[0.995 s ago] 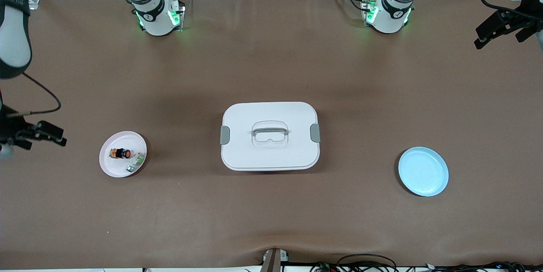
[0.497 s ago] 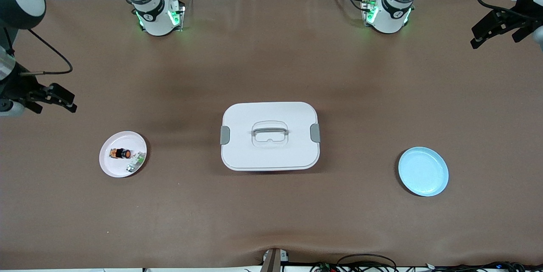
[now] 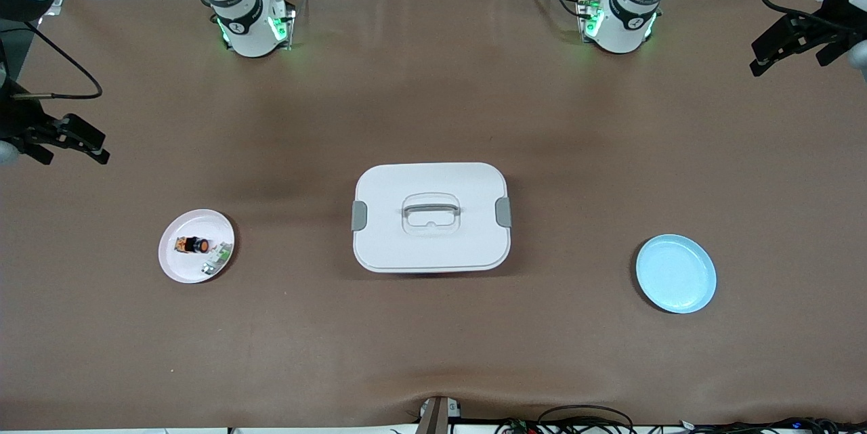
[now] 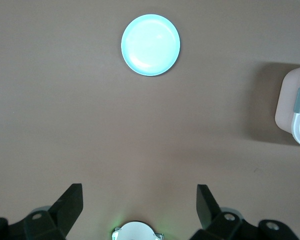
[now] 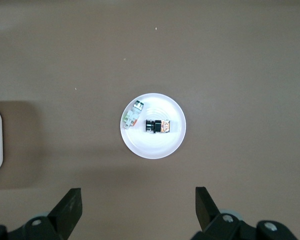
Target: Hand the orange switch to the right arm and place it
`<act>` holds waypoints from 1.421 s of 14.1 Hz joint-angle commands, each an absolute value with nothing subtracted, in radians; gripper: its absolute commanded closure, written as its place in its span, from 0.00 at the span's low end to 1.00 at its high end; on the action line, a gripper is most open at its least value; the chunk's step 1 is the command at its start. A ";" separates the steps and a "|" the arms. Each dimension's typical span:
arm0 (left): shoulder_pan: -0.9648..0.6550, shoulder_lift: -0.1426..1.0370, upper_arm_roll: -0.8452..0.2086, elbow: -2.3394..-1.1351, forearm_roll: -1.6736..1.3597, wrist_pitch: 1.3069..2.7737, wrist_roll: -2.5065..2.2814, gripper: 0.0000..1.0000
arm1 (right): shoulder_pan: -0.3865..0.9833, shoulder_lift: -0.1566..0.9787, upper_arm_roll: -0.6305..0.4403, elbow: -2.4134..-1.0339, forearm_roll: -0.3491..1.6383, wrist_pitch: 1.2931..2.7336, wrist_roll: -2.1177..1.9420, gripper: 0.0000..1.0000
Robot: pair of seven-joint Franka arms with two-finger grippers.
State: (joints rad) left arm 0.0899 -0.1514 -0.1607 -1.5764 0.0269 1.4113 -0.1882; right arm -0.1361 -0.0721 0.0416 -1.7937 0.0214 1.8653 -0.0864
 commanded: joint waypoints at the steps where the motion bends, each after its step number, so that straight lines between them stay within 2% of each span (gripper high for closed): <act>1: 0.094 -0.170 -0.164 -1.574 0.011 1.390 -0.169 0.00 | -0.149 -0.032 0.048 -1.689 0.014 1.780 -0.077 0.00; 5: 0.092 -0.173 -0.167 -1.574 0.011 1.370 -0.167 0.00 | -0.153 0.023 0.048 -1.574 0.014 1.675 -0.080 0.00; 12: 0.087 -0.181 -0.167 -1.575 0.009 1.356 -0.167 0.00 | -0.161 0.023 0.045 -1.563 0.003 1.600 -0.091 0.00; 20: 0.092 -0.196 -0.164 -1.574 0.006 1.342 -0.109 0.00 | -0.183 0.025 0.048 -1.555 0.005 1.583 -0.078 0.00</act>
